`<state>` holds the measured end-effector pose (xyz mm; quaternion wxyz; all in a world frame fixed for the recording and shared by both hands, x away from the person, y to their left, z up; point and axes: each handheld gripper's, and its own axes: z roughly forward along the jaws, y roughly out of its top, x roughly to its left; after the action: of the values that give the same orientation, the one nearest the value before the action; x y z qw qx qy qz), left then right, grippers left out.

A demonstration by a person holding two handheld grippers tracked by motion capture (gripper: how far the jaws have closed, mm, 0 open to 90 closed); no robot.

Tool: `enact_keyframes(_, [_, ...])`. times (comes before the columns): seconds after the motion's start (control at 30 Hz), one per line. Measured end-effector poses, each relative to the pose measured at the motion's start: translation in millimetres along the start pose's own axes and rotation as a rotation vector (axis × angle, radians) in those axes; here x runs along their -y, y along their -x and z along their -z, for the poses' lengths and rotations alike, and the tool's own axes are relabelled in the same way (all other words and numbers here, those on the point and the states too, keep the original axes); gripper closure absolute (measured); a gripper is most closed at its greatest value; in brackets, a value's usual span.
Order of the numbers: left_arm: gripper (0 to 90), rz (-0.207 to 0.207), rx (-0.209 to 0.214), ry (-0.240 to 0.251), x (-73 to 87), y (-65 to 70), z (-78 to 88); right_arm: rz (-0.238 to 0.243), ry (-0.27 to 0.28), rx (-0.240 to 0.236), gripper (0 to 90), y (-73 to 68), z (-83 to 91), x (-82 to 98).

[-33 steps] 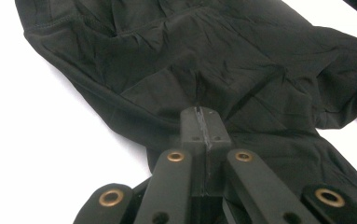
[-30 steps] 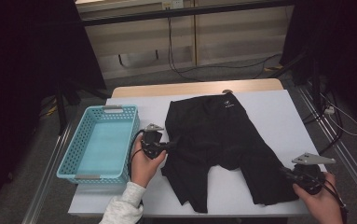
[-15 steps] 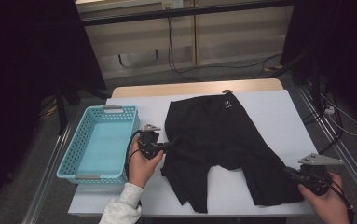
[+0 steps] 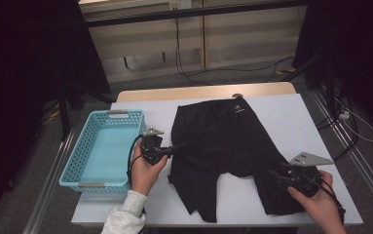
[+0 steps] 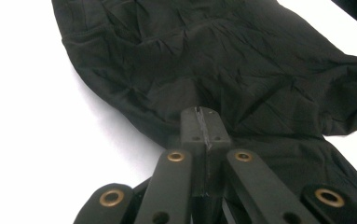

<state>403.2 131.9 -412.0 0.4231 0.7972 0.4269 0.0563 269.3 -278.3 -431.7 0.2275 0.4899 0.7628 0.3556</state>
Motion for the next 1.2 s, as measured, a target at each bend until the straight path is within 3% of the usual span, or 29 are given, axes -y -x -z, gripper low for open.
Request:
enact_keyframes(0.37, [90.0,0.012,0.009,0.002,-0.9,-1.6,4.4,0.051,0.007,-0.048,43.3,-26.9,-29.7,-25.3])
enact_keyframes(0.8, [90.0,0.023,-0.007,0.029,1.7,-6.4,15.3,0.138,0.009,-0.129,43.3,-69.9,-68.5,-57.3])
enact_keyframes(1.0, [90.0,0.012,-0.005,0.026,2.4,-4.6,14.1,0.21,-0.05,-0.163,49.6,-94.3,-96.8,-64.2])
enact_keyframes(1.1, [90.0,0.019,-0.007,0.03,3.3,-6.1,15.9,0.264,-0.101,-0.143,51.2,-100.9,-111.0,-62.6])
enact_keyframes(1.17, [90.0,0.021,-0.01,0.034,3.3,-6.2,16.9,0.22,-0.093,-0.178,58.1,-100.2,-113.2,-61.9])
enact_keyframes(1.2, [90.0,0.021,-0.01,0.035,3.4,-6.0,17.1,0.22,-0.099,-0.193,67.2,-99.4,-112.6,-62.1])
